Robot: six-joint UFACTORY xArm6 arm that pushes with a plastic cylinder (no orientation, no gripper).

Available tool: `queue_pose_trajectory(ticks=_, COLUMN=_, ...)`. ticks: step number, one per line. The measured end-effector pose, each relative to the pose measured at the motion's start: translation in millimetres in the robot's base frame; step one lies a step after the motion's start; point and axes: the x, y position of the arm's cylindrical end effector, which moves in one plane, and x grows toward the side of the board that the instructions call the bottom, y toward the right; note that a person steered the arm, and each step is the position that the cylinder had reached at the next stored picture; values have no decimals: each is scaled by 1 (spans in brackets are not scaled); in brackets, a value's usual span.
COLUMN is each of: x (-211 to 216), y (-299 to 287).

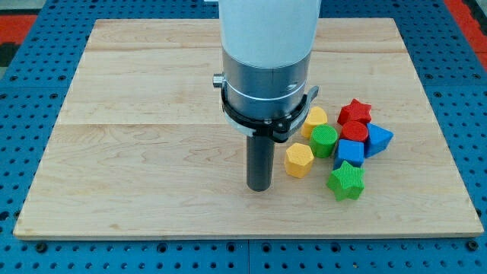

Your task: Move the yellow hexagon towards the center of the board

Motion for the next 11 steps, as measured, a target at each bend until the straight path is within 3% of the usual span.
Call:
queue_pose_trajectory(ticks=2, x=4, y=4)
queue_pose_trajectory(ticks=3, x=6, y=61)
queue_pose_trajectory(ticks=7, x=-28, y=78)
queue_pose_trajectory(ticks=8, x=-58, y=37)
queue_pose_trajectory(ticks=10, x=-183, y=10)
queue_pose_trajectory(ticks=11, x=-170, y=43)
